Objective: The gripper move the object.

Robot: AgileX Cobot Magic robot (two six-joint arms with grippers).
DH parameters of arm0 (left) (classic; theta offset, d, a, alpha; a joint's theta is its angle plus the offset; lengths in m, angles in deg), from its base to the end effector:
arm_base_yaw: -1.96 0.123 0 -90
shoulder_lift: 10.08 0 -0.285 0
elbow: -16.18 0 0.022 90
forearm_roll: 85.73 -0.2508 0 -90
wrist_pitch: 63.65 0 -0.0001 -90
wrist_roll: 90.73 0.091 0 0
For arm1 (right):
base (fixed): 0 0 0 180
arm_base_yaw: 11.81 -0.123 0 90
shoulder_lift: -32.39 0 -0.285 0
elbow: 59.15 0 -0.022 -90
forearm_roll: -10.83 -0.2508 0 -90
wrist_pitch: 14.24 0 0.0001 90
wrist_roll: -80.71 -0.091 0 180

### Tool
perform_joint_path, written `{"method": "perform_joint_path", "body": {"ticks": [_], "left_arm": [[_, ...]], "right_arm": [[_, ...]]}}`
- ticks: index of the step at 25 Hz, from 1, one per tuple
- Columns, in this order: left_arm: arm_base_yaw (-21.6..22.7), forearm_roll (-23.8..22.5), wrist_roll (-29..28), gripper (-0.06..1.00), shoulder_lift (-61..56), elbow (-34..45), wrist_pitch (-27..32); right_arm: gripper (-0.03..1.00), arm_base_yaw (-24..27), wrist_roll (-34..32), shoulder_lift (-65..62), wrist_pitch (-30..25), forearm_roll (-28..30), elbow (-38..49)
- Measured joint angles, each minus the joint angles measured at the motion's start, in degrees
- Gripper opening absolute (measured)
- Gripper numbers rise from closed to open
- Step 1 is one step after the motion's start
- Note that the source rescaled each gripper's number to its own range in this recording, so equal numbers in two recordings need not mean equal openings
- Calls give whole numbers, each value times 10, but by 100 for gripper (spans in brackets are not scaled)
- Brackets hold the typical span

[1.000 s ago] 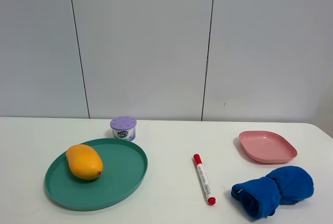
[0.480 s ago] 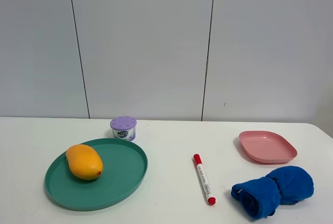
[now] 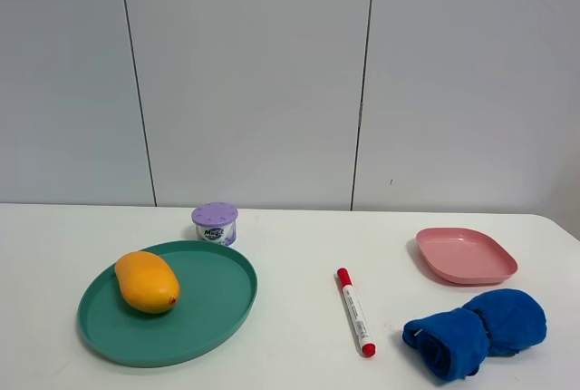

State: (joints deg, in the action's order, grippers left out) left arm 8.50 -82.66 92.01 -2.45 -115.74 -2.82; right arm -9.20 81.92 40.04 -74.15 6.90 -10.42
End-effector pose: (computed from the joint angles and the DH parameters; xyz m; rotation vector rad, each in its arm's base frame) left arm -0.0058 -0.0050 0.2797 -0.0645 2.0320 0.0379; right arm -0.0041 0.0056 0.2779 0.0223 2.0279 0.0398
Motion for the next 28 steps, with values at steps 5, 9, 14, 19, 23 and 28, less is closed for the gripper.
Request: {"method": "perform_joint_path", "body": {"ticks": [5,9,14,19,23,28], "left_arm": [[0,0,0,100,0,0,0],[0,0,0,100,0,0,0],[0,0,0,100,0,0,0],[0,0,0,100,0,0,0],[0,0,0,100,0,0,0],[0,0,0,100,0,0,0]], "right_arm": [[100,0,10,0,-5,8,3],[100,0,10,0,-6,10,5],[100,0,10,0,-6,11,5],[100,0,10,0,-6,11,5],[100,0,10,0,-6,11,5],[100,0,10,0,-6,11,5]]}}
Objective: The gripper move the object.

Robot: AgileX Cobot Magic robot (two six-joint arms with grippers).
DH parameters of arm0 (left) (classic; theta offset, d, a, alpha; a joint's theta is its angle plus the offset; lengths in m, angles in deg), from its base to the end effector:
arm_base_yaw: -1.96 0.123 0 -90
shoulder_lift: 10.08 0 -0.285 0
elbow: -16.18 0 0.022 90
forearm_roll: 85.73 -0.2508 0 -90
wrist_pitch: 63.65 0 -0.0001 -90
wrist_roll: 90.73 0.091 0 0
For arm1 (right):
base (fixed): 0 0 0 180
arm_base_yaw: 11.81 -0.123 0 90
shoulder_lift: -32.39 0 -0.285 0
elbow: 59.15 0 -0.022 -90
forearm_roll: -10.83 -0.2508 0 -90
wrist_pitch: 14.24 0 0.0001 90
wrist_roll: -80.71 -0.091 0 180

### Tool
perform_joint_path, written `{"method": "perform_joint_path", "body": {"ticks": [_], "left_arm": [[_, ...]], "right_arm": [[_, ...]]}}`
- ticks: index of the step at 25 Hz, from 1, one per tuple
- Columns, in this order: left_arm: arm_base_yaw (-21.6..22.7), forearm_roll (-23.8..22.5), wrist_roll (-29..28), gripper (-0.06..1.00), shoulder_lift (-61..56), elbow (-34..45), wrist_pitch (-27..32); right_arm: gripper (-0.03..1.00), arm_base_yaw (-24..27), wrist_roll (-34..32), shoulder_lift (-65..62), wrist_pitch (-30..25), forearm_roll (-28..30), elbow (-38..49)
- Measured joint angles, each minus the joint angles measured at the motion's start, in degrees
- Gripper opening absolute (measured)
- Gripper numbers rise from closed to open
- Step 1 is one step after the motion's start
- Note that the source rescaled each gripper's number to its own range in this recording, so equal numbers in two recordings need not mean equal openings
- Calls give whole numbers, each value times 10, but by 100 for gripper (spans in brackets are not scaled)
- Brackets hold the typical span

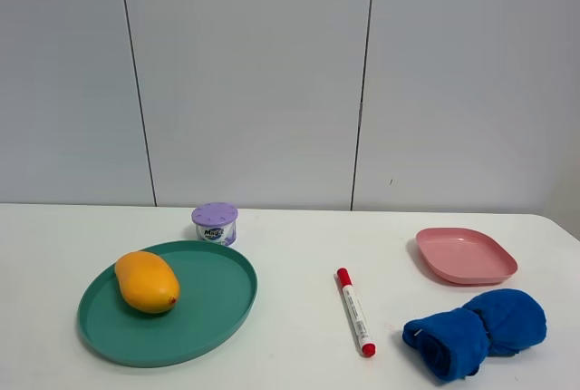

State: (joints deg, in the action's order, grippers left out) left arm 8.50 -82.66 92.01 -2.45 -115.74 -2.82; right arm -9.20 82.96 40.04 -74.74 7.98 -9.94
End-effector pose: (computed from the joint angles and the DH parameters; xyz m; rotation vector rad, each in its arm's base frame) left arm -0.0058 -0.0050 0.2797 -0.0645 2.0320 0.0379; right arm -0.0036 0.0041 0.2746 0.0045 2.0473 0.0067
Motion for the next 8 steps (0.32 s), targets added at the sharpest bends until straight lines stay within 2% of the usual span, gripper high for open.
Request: {"method": "perform_joint_path", "body": {"ticks": [8], "left_arm": [[0,0,0,100,0,0,0]], "right_arm": [[100,0,0,0,0,0,0]]}}
